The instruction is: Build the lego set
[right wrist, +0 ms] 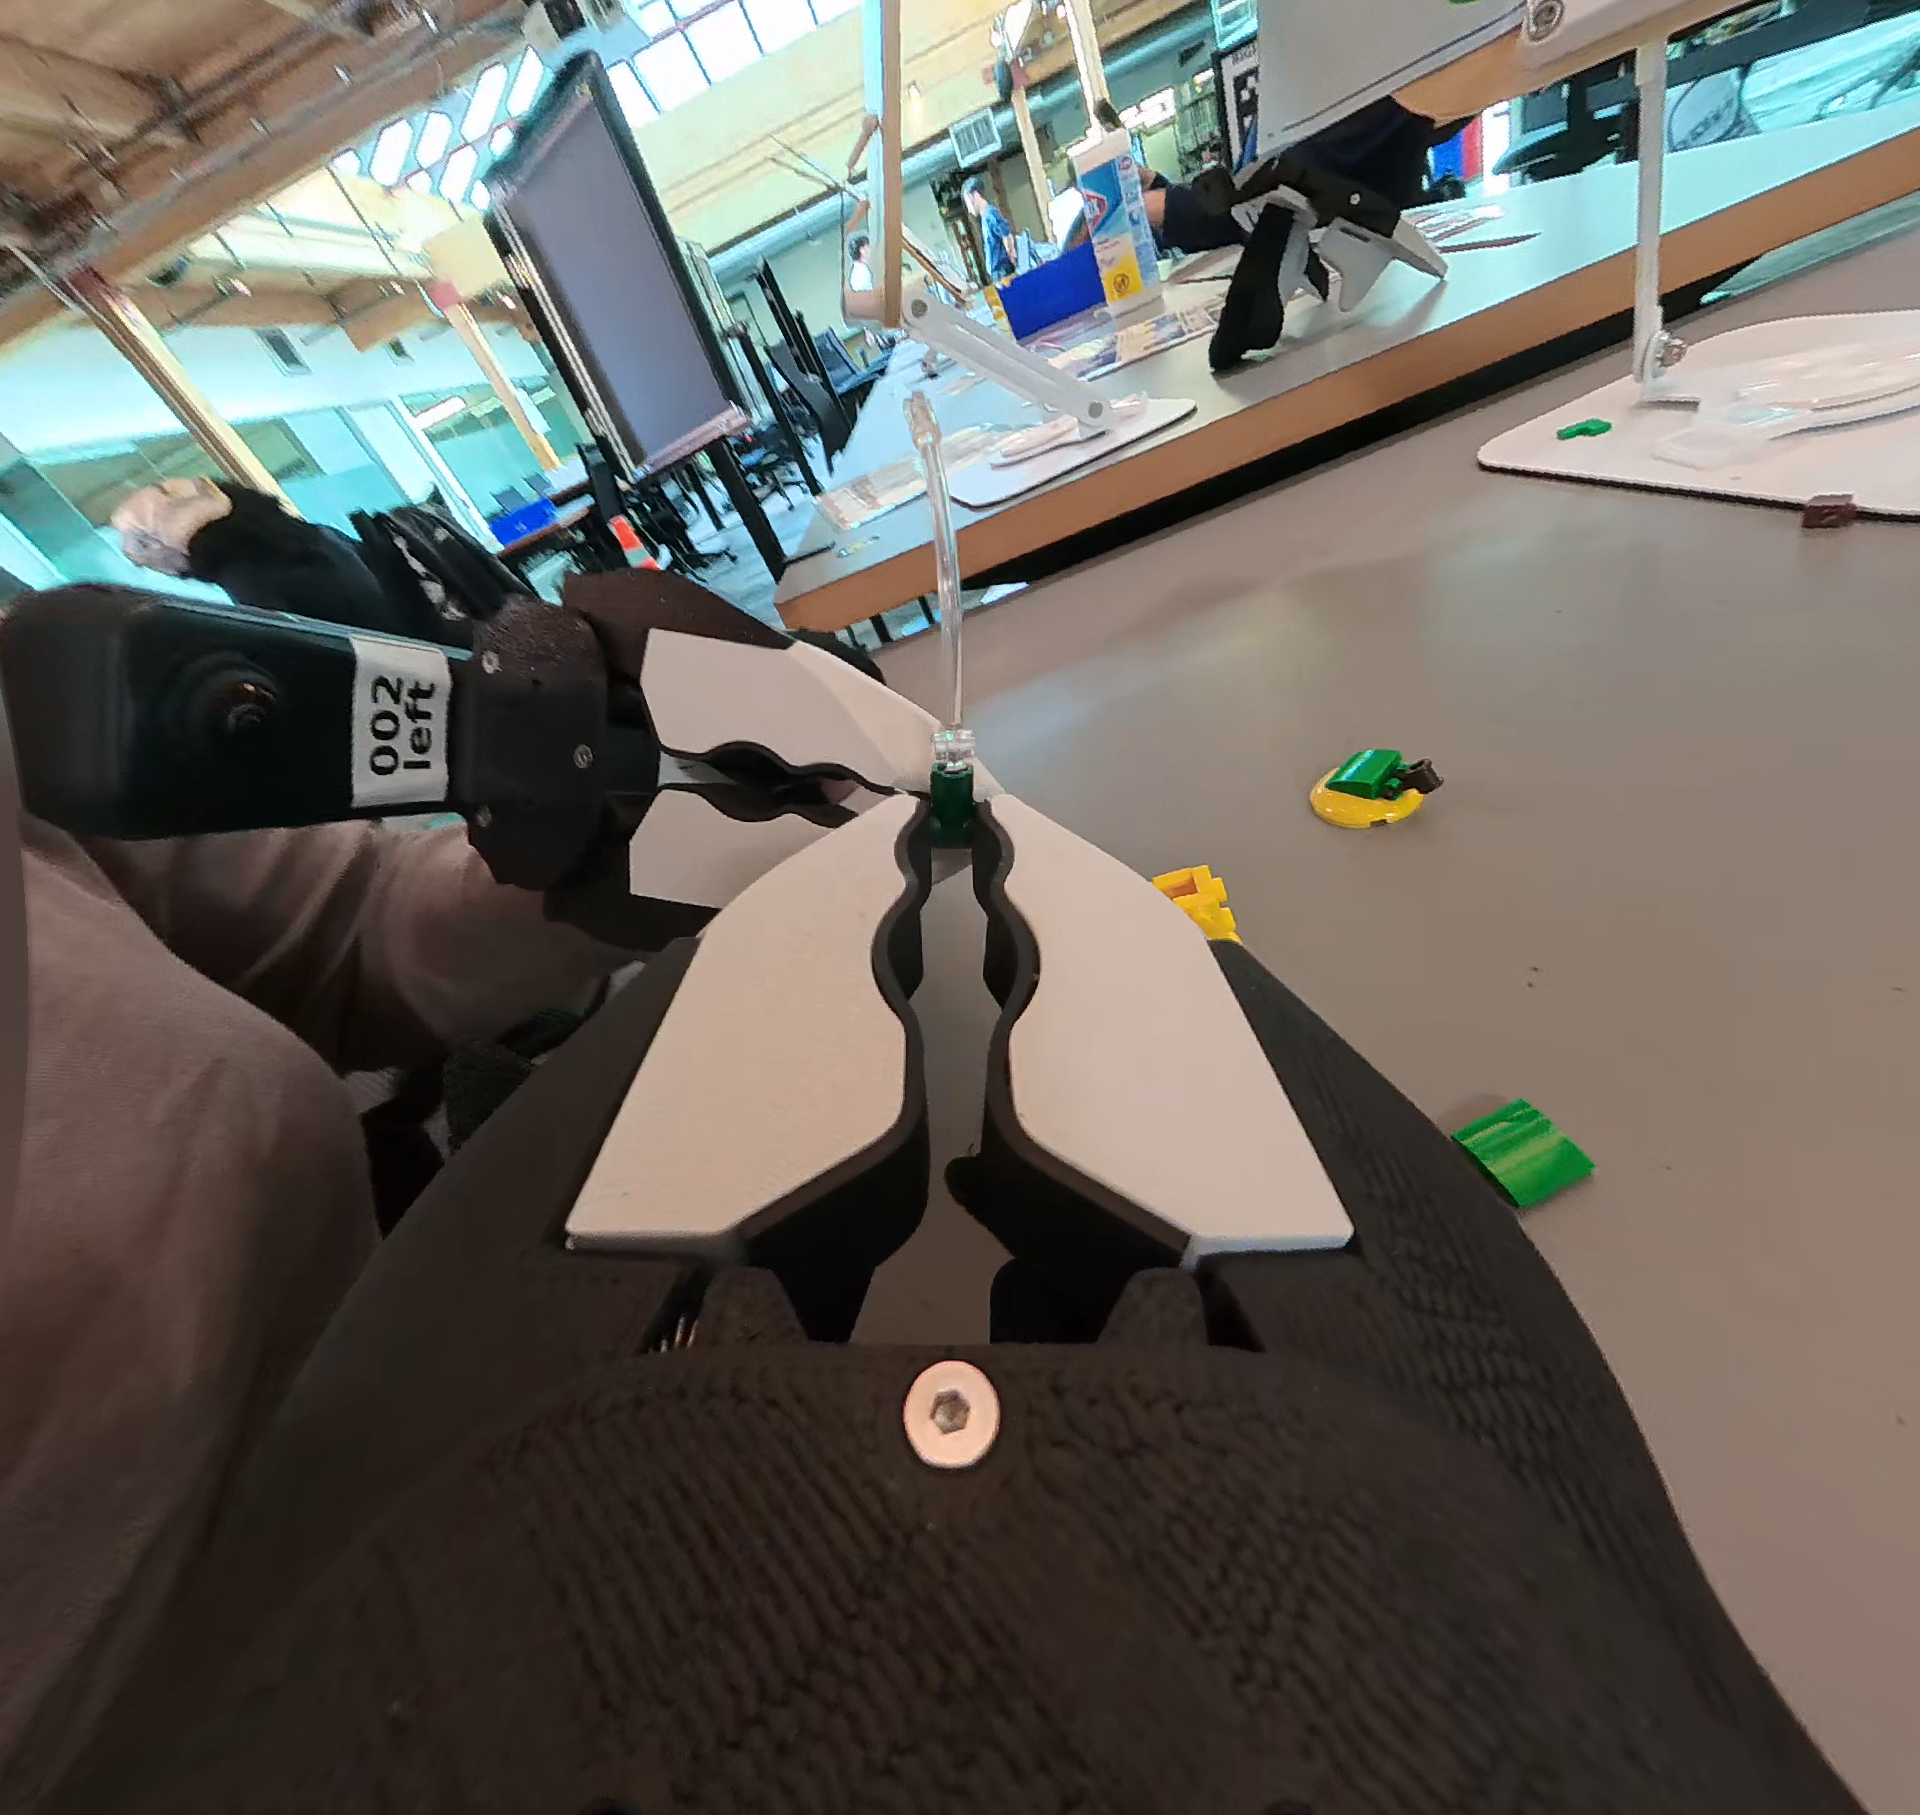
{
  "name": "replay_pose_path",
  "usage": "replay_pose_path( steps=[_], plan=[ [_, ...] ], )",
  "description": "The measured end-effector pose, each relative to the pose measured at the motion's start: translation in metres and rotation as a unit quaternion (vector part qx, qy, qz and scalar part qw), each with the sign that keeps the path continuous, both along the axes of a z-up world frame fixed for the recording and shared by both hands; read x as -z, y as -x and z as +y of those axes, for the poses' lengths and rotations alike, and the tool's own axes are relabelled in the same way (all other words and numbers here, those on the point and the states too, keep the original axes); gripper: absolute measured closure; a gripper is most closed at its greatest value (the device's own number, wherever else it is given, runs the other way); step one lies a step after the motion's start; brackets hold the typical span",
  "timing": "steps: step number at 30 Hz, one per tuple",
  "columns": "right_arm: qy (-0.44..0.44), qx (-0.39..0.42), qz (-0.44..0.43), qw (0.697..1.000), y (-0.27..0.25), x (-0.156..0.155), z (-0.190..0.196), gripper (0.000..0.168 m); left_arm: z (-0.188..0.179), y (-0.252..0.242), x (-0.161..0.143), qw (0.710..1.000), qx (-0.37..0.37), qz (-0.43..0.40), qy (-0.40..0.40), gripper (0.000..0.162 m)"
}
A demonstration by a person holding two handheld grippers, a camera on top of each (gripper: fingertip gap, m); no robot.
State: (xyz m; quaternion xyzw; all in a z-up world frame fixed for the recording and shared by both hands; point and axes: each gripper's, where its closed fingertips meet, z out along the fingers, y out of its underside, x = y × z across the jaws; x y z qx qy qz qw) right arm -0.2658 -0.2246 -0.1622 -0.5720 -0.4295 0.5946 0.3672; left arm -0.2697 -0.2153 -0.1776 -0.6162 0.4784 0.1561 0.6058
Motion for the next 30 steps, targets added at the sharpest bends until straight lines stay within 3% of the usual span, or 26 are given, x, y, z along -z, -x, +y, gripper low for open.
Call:
replay_pose_path(
  steps=[19, 24, 30],
  plan=[
    [-0.04, 0.006, -0.02, 0.999, 0.002, 0.005, -0.003, 0.163, -0.003, -0.002, 0.006, 1.0, 0.001, 0.025, -0.014, 0.16],
    [-0.022, 0.002, -0.002, 1.0, 0.0, -0.001, 0.0, 0.163, 0.0, -0.003, -0.003, 1.0, -0.007, -0.026, -0.012, 0.159],
    [-0.065, 0.02, 0.06, 0.996, -0.011, -0.025, 0.003, 0.163, -0.001, -0.009, -0.023, 0.997, -0.019, -0.063, -0.05, 0.154]
  ],
)
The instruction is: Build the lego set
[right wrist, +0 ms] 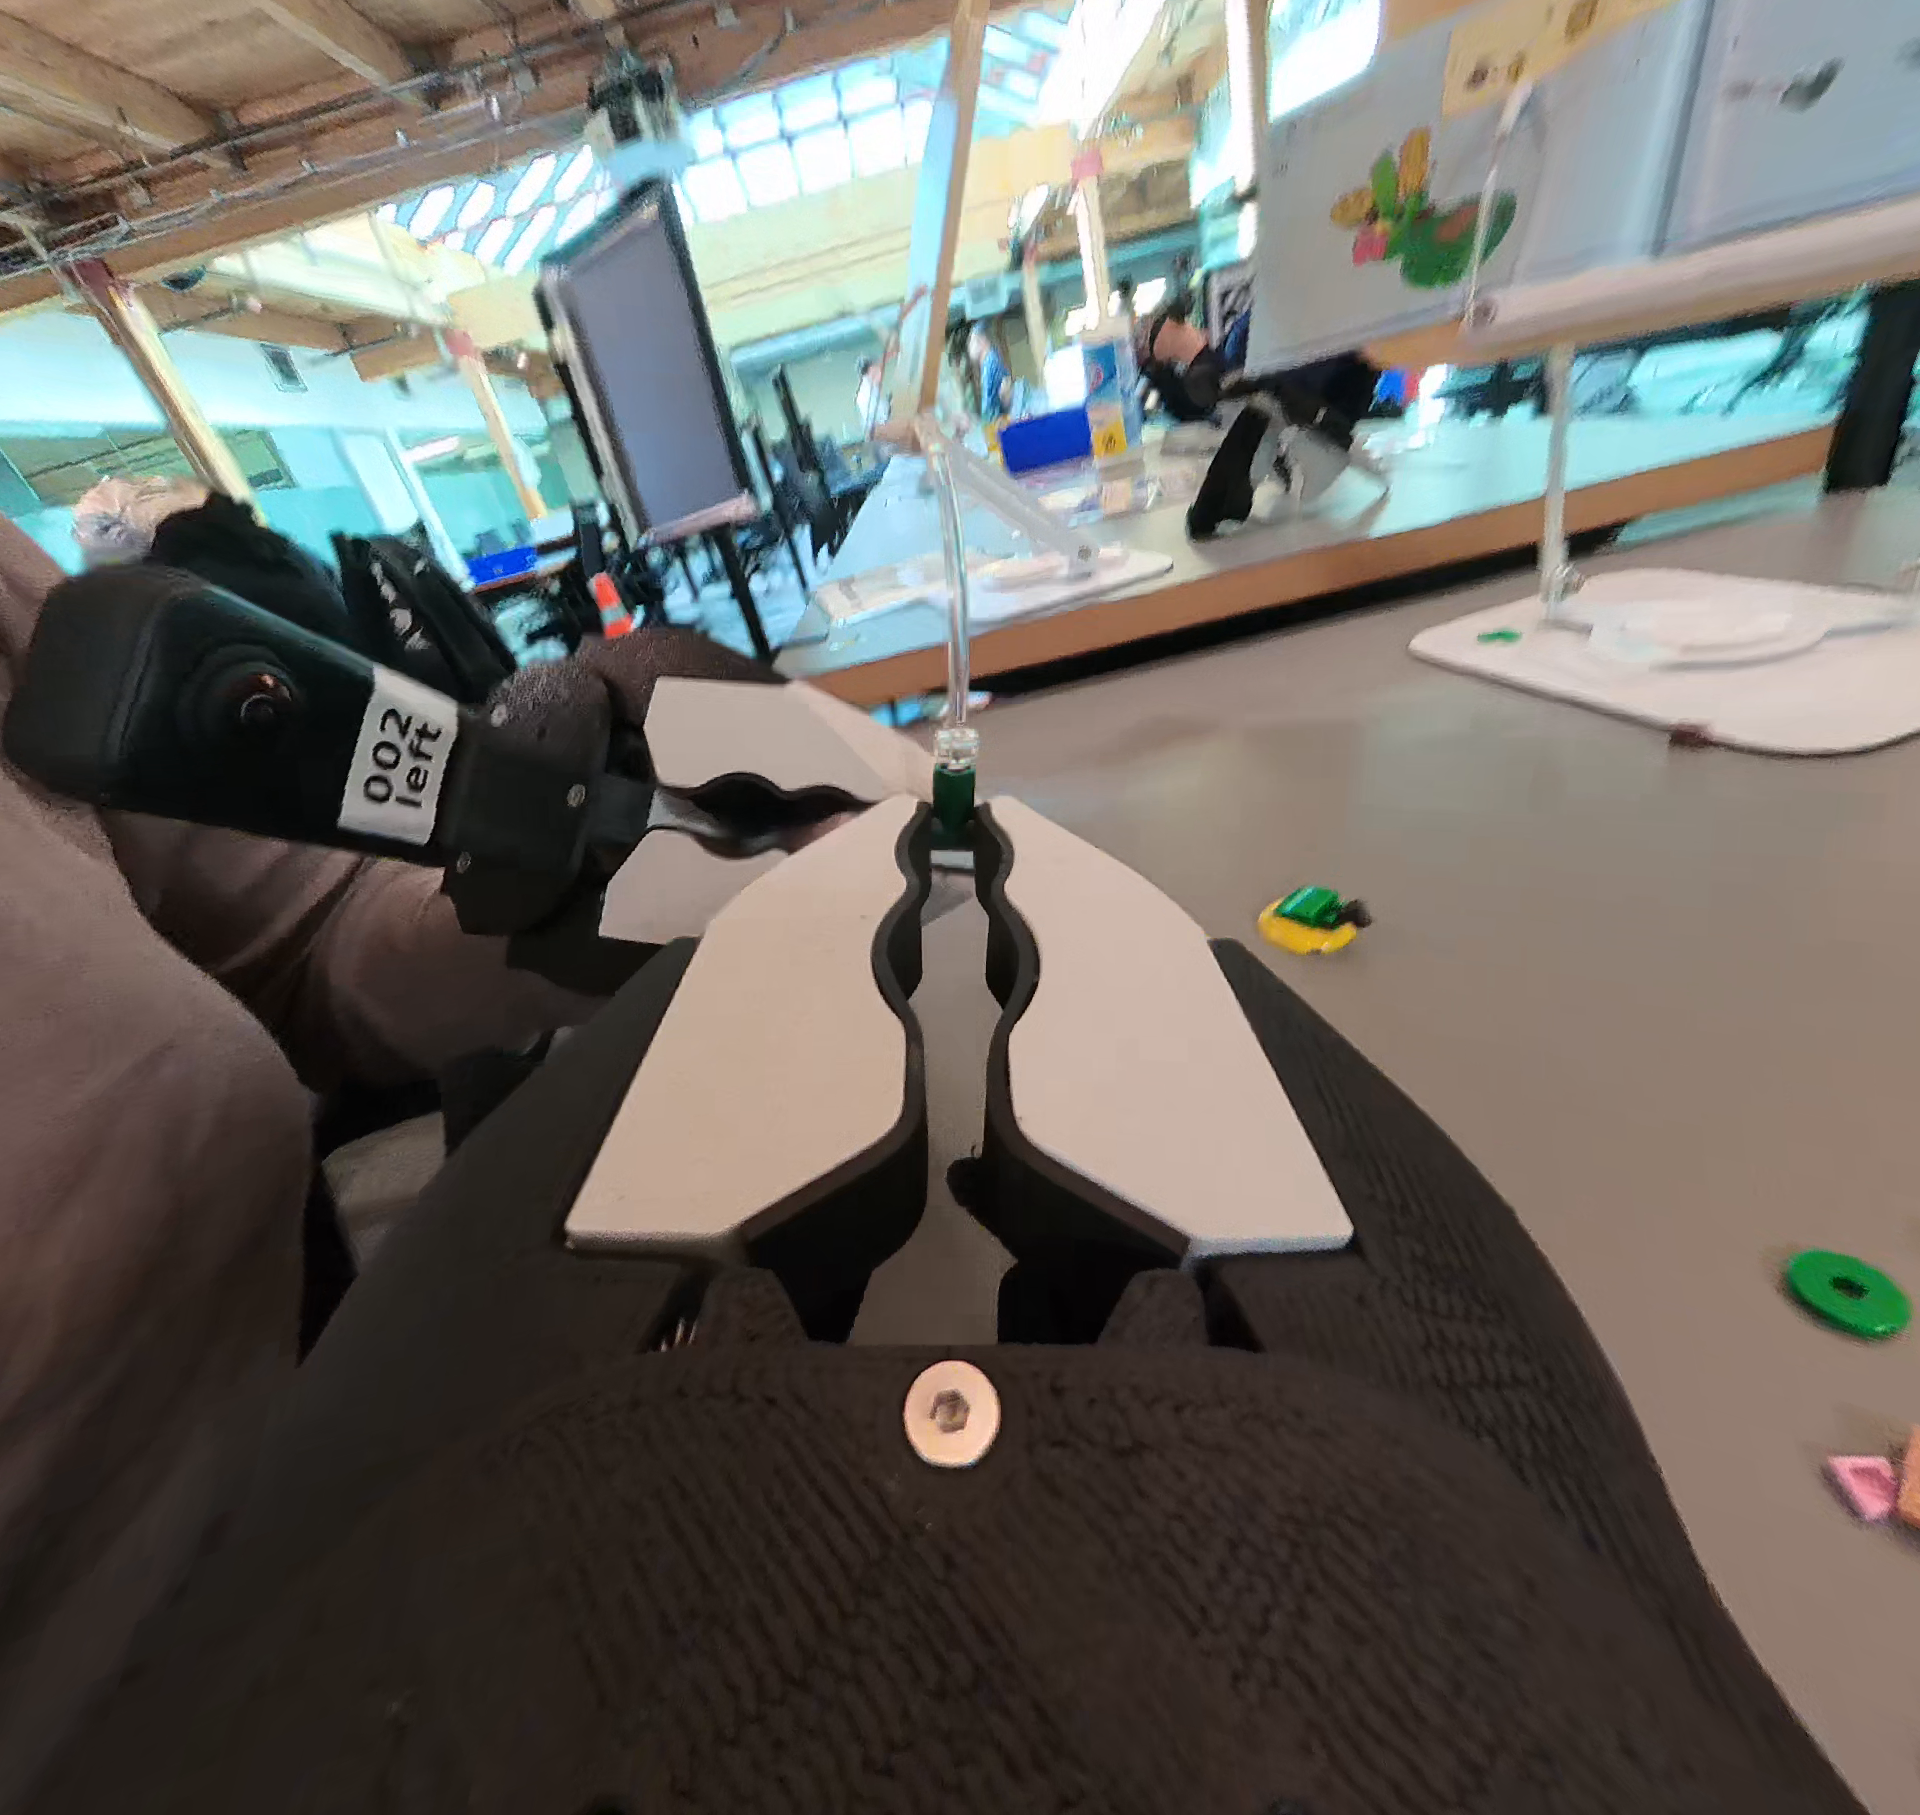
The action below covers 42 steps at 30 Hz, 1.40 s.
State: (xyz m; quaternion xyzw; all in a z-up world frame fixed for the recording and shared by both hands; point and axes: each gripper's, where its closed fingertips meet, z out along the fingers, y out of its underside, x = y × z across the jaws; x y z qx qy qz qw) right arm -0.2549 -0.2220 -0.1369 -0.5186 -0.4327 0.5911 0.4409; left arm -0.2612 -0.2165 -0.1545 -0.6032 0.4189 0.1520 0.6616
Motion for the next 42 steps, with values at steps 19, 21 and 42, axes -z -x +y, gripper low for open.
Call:
replay_pose_path(
  steps=[19, 21, 42],
  plan=[
    [0.034, 0.086, 0.13, 0.987, -0.038, -0.034, 0.041, 0.163, 0.014, 0.025, 0.012, 0.967, 0.017, -0.204, 0.152, 0.138],
    [0.039, 0.094, 0.143, 0.985, -0.044, -0.038, 0.045, 0.163, 0.014, 0.026, 0.016, 0.952, 0.021, -0.236, 0.194, 0.118],
    [0.125, 0.046, 0.168, 0.977, -0.049, -0.038, 0.05, 0.163, 0.016, 0.026, 0.067, 0.918, -0.012, -0.205, 0.339, 0.108]
  ],
)
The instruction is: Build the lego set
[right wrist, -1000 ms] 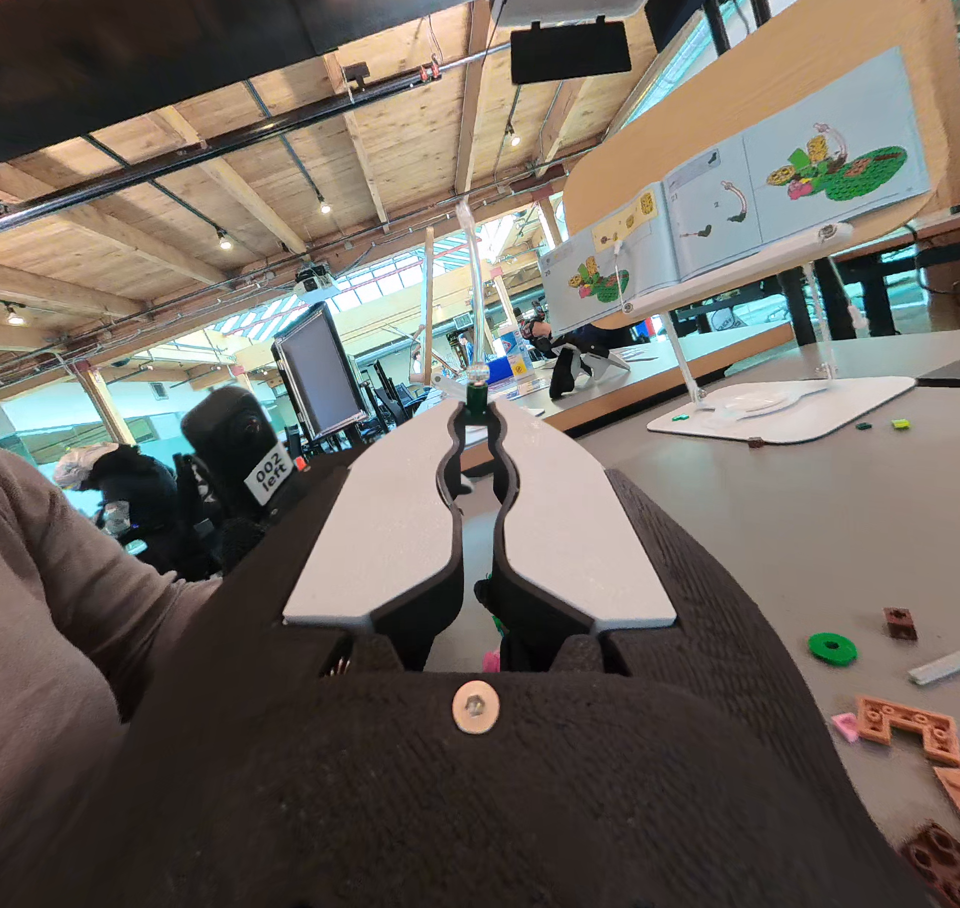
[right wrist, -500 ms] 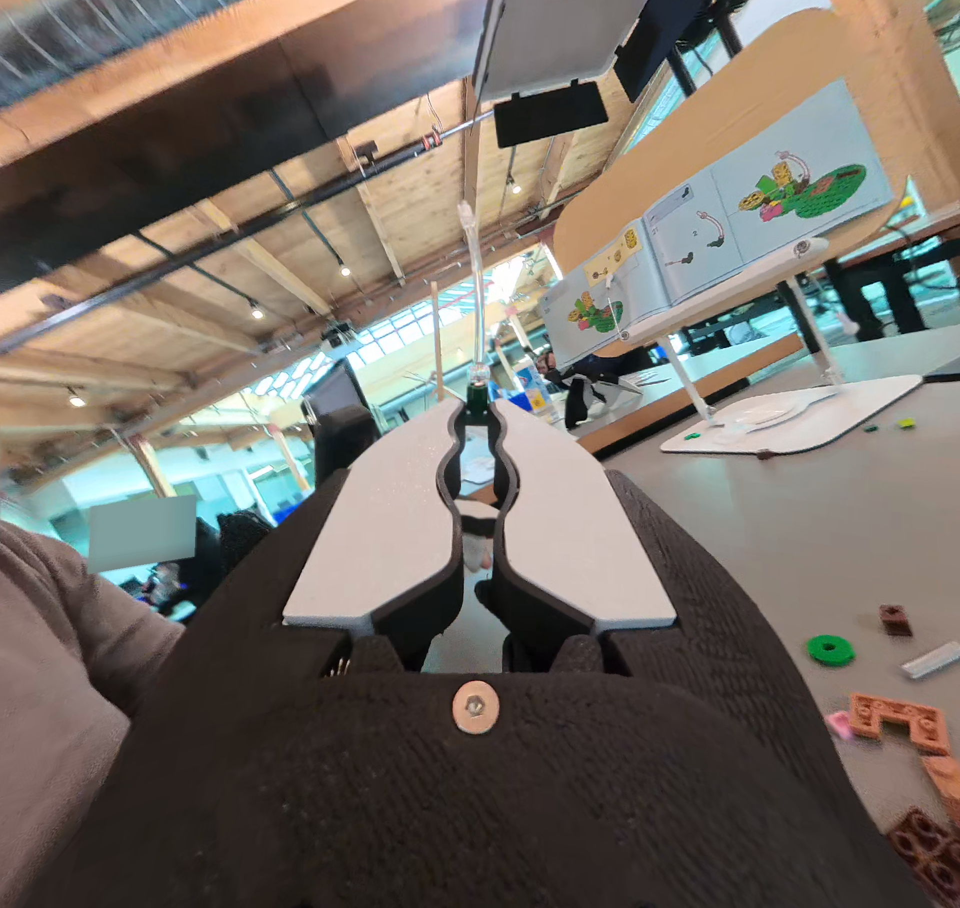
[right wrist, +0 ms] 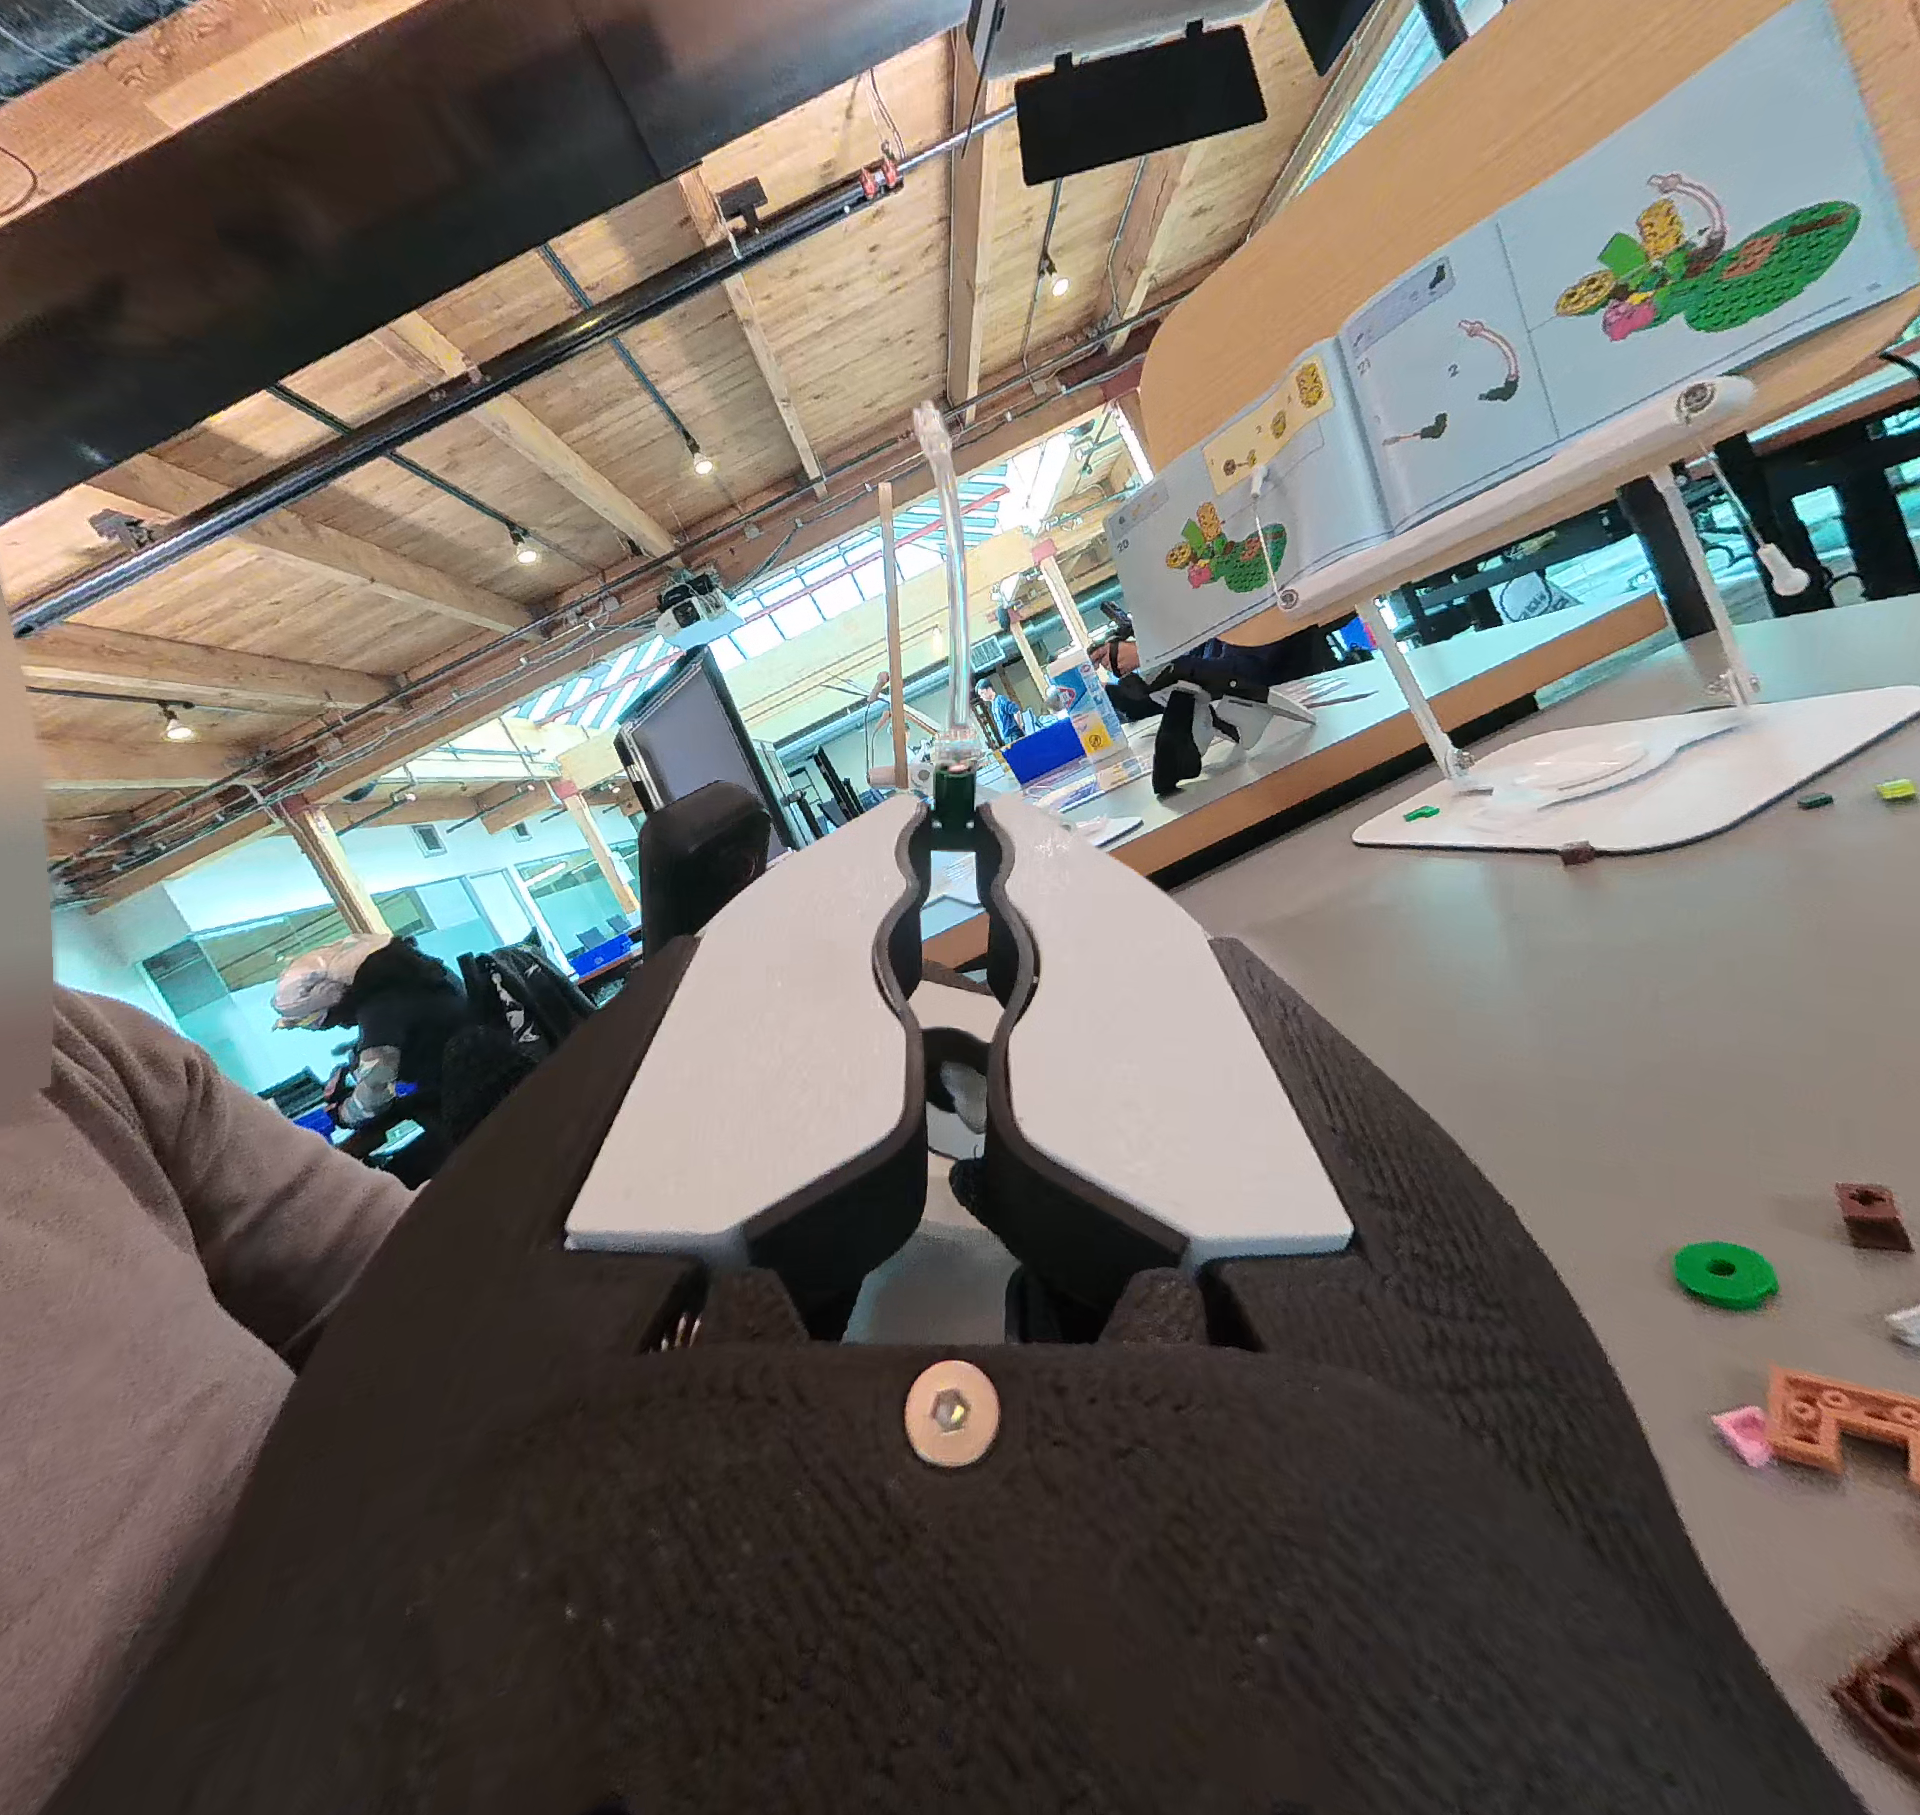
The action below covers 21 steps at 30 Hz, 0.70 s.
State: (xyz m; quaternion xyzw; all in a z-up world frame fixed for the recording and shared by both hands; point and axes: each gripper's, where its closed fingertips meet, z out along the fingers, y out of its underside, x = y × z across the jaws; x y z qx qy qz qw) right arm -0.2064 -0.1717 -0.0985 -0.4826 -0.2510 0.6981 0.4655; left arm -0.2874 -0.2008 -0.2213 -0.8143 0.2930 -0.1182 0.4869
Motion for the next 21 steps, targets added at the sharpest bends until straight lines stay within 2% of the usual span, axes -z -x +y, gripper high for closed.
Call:
replay_pose_path(
  steps=[11, 17, 21],
  plan=[
    [0.003, -0.008, -0.007, 1.0, 0.004, 0.003, -0.003, 0.163, -0.002, -0.003, 0.009, 1.0, 0.008, -0.002, 0.029, 0.094],
    [-0.008, -0.015, -0.015, 1.0, 0.007, 0.004, -0.008, 0.163, 0.004, 0.006, 0.018, 0.997, -0.025, 0.06, 0.029, 0.068],
    [-0.014, -0.02, -0.027, 0.999, 0.01, 0.007, -0.011, 0.163, 0.003, 0.003, 0.02, 0.997, -0.019, 0.058, 0.035, 0.065]
  ],
)
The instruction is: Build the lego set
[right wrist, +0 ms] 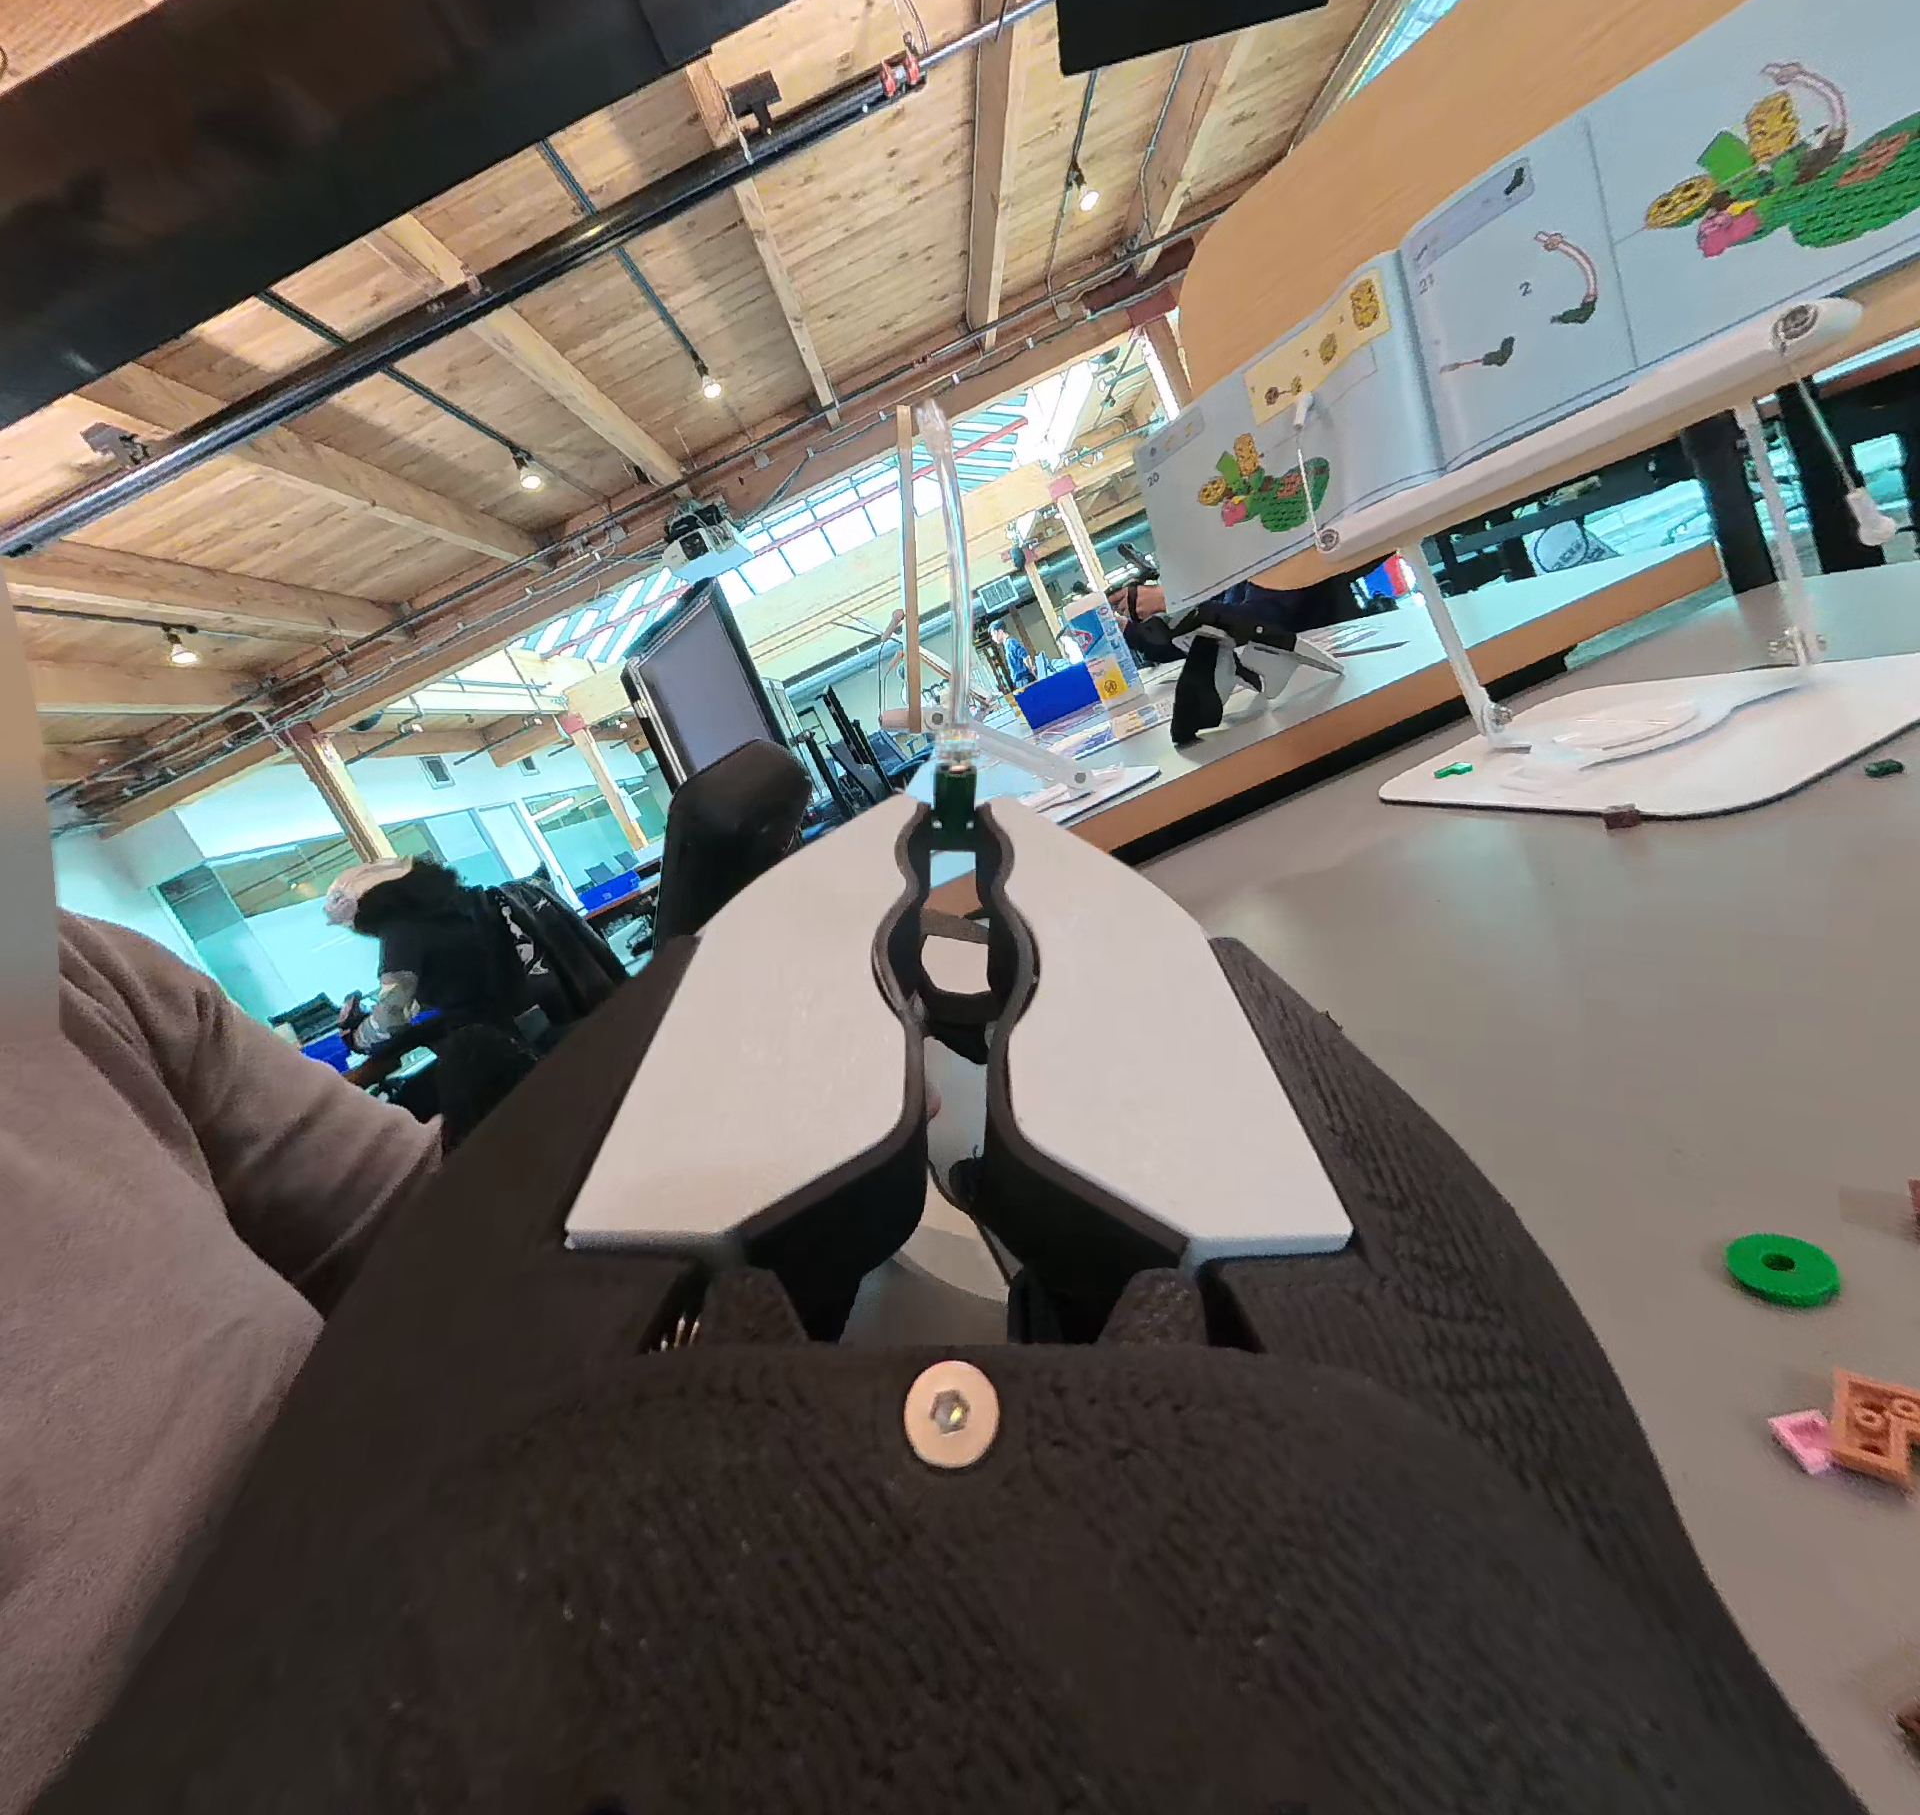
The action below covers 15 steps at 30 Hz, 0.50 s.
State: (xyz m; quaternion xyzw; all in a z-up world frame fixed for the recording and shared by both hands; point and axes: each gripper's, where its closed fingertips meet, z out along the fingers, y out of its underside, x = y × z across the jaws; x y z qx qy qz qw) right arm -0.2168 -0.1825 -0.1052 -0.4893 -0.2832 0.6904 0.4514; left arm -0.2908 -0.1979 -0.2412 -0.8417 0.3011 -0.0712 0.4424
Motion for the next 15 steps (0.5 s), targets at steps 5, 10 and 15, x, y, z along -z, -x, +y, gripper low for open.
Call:
replay_pose_path(
  steps=[5, 10, 15],
  plan=[
    [-0.001, -0.001, -0.006, 1.0, 0.0018, 0.0018, -0.001, 0.163, -0.0002, 0.0011, 0.0035, 1.0, 0.003, 0.008, 0.004, 0.066],
    [0.005, -0.003, -0.006, 1.0, 0.0021, 0.0023, -0.0007, 0.163, 0.0003, -0.001, 0.0049, 1.0, 0.004, 0.009, 0.002, 0.068],
    [0.004, -0.003, -0.011, 1.0, 0.0029, 0.0043, -0.0003, 0.163, 0.0029, 0.0005, 0.0079, 1.0, -0.007, 0.012, -0.001, 0.069]
  ],
)
